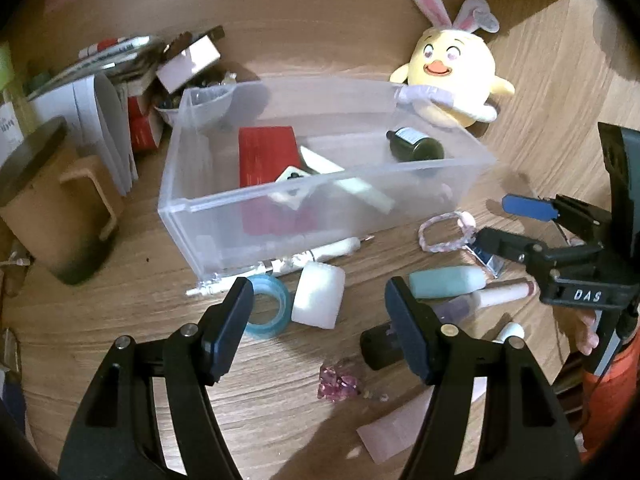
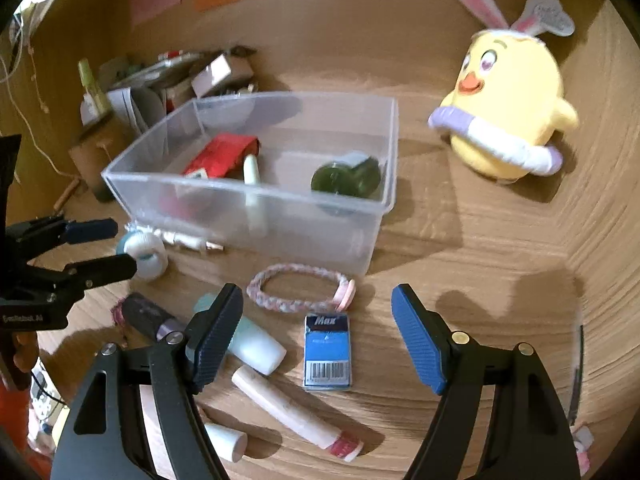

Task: Organize objects
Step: 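Grasp the white roll with the left tool while the right grasps the pink hair tie, then drop the white roll and pink hair tie into the box with both tools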

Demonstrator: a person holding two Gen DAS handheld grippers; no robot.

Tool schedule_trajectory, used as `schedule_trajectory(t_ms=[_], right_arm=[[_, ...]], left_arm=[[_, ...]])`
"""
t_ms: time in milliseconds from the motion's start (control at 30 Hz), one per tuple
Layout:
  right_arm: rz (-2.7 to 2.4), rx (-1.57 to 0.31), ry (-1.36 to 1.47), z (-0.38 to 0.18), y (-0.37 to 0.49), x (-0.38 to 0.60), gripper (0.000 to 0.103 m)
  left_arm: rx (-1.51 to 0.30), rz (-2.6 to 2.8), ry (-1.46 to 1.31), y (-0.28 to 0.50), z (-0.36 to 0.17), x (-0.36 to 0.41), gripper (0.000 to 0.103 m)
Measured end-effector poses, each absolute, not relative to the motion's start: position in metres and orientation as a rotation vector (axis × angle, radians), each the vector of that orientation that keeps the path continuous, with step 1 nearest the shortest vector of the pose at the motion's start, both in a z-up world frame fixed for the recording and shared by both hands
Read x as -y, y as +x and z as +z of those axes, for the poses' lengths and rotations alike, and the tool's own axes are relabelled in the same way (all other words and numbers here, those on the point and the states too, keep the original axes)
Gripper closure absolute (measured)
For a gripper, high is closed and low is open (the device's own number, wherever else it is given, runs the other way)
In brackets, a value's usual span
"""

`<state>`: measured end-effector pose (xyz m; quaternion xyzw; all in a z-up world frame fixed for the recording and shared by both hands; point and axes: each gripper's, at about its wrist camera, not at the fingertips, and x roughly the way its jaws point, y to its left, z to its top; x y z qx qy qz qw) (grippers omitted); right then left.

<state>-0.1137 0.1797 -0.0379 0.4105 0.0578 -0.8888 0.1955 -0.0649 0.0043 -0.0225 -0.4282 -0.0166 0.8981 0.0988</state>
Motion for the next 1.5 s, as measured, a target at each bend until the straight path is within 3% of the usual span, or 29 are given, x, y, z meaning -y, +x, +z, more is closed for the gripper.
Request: schedule_trajectory(t_ms=[267, 467, 600, 767, 933, 1500], right_arm=[[-2.437, -0.182, 1.248, -0.059, -0.126, -0.171, 0.029], [-2.433, -0.195, 1.263, -0.065, -0.133, -0.168, 0.029], [-2.437, -0.188, 1.255, -0.067, -0.135, -0.168, 0.037], [-2.444, -0.206, 1.234, -0.066, -0.134, -0.168, 0.068], [-2.438, -0.160, 1.227, -0.065, -0.133, -0.172, 0.088], [-2.509, -0.095, 0.981, -0.001, -0.100, -0.179, 0.088]], left_arm=[[0.026, 2.625, -1.277, -0.071, -0.035, -0.008, 0.065], [-0.010, 2.642, -1.258, -0.070, -0.036, -0.011, 0.078], [0.011, 2.643, -1.253, -0.070, -0.034, -0.009, 0.079], [0.034, 2.654, -1.233, -0.068, -0.029, -0.006, 0.079], [0.058, 2.668, -1.197, -0.062, -0.020, -0.005, 0.079], [0.115, 2.765, -0.997, -0.050, 0.036, 0.003, 0.079]])
